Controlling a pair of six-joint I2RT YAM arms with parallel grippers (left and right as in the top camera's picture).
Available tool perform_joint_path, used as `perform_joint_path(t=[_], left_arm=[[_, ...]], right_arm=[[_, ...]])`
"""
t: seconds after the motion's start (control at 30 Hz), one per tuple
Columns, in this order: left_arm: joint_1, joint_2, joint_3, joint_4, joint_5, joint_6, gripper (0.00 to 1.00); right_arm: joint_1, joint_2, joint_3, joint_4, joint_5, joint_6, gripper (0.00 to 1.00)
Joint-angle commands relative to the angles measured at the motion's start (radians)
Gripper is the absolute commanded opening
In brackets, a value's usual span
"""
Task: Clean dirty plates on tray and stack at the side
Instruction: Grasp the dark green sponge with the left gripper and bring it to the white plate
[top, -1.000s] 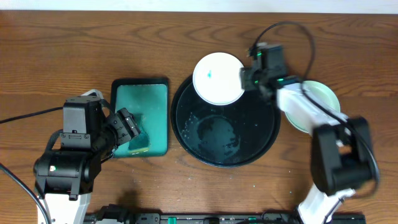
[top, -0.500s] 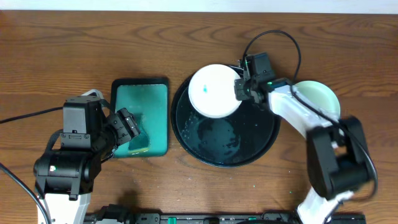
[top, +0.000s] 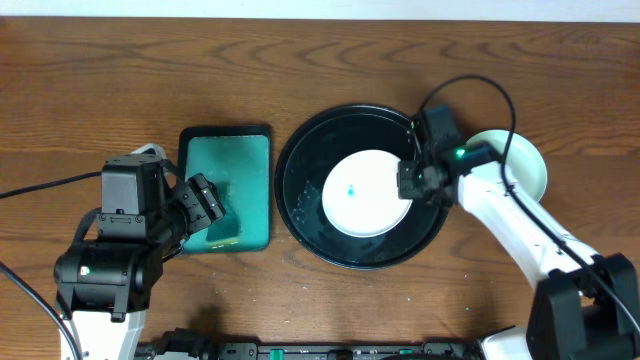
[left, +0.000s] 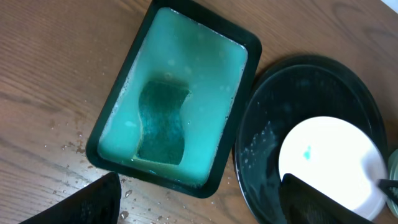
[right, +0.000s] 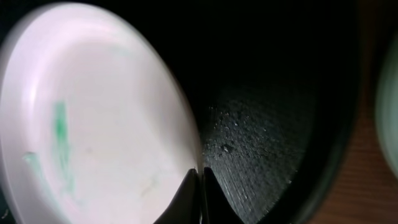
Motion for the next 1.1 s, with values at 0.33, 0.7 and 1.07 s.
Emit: perform_joint_path(t=[0.33, 0.7, 1.07], left_arm=[[0.005, 0.041, -0.010, -0.003, 0.006, 0.038, 0.81], [0.005, 0.397, -0.187, 0.171, -0.077, 0.055, 0.59], [0.005, 0.814, -0.188, 0.370, -0.042, 0.048, 0.29]], right_arm=[[0.016, -0.043, -0.123, 0.090, -0.181, -0.062, 0.22], [0.016, -0.344, -0.092, 0.077, -0.173, -0.225, 0.22], [0.016, -0.318, -0.093, -0.001, -0.034, -0.149, 0.27]])
